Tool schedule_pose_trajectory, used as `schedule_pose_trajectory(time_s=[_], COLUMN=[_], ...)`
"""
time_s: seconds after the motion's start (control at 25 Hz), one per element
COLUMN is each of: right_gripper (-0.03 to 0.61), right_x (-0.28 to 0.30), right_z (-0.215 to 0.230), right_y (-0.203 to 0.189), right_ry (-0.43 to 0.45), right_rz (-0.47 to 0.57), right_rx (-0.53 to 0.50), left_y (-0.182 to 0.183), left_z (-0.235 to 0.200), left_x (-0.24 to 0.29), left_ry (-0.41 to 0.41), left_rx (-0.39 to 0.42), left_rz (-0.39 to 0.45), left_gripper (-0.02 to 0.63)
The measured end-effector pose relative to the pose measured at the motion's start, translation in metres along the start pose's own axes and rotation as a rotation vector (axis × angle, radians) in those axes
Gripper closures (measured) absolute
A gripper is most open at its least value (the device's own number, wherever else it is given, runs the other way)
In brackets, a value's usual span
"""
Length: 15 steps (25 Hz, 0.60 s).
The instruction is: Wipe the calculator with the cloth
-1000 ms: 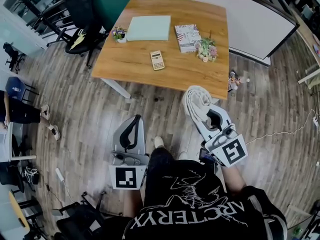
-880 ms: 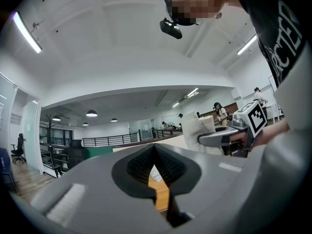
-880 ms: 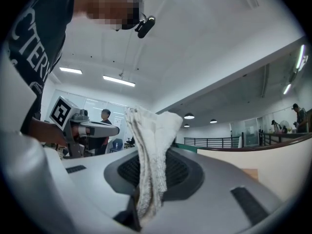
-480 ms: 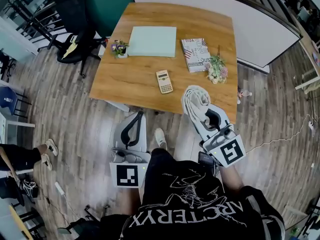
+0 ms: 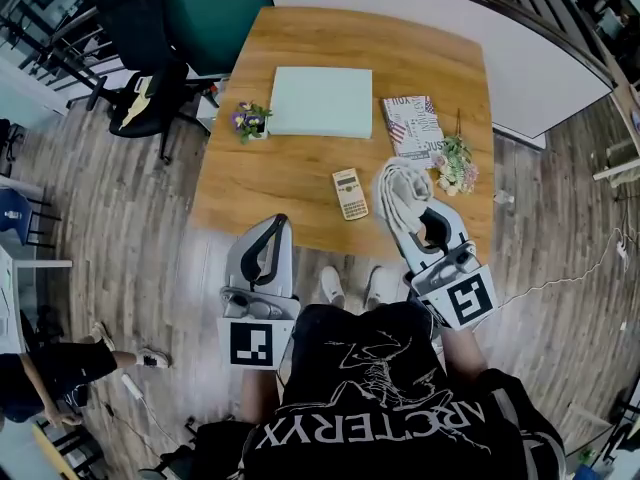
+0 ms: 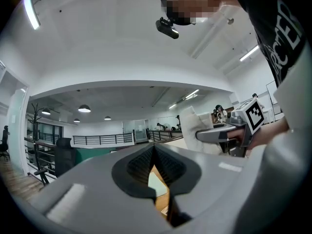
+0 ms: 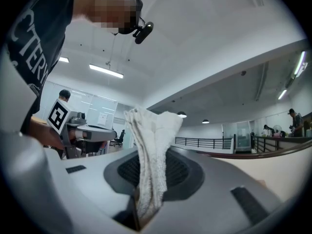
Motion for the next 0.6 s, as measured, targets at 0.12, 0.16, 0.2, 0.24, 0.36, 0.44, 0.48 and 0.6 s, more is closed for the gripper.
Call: schedule_pose_trajectory(time_s=[0.12,0.16,0.2,0.24,0.36,0.44,0.48,0.6], right_gripper=[0.486,0.486,0.486,0.486,0.486,0.486,0.486,0.486], right_x=[0.009,0.012,0.014,0.015,0.018,0.024,0.028,0.049], right_z=[0.015,0.019,0.023,0.026,0.035,0.041,0.044,0.049], right_y=[-0.006,-0.008,-0.009,-0.009,-0.009,-0.014,-0.019,-0.048], right_ry=[0.016,0.025,0.036,0.049,0.095,0.138,0.159,0.217], right_rz=[-0.004,-0.004,-0.004,-0.004,-0.025,-0.066,-0.103,-0.250], right_rx=[-0.005,-0.012,-0.021,-0.033,-0.107,-0.175,-0.200,-0.235], left_y=[-0.003,-0.004,-0.005,-0.004,-0.001,0.001,0.001,0.002], left_z=[0.001,0.002,0.002,0.003,0.007,0.008,0.008,0.012], left_x=[0.011,0.014,0.016,0.018,0.022,0.025,0.026,0.025], left_ry=[0.015,0.026,0.039,0.052,0.084,0.103,0.113,0.134], left_rx=[-0.017,-0.020,-0.023,-0.026,-0.034,-0.031,-0.028,-0.016], left_rz=[-0.011,-0.012,-0.013,-0.012,-0.022,-0.022,-0.021,-0.031], left_gripper=[0.604,0.604,0.604,0.604,0.604,0.604,0.604,0.604])
Point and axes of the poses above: the fingertips, and each gripper's own axes: x forward along the fingers, z to its right, y out of its top, the point moved 5 cm from there along -x, backward along the fingers, and after that the axes turned 4 degrees about y, right-handed, at the moved point
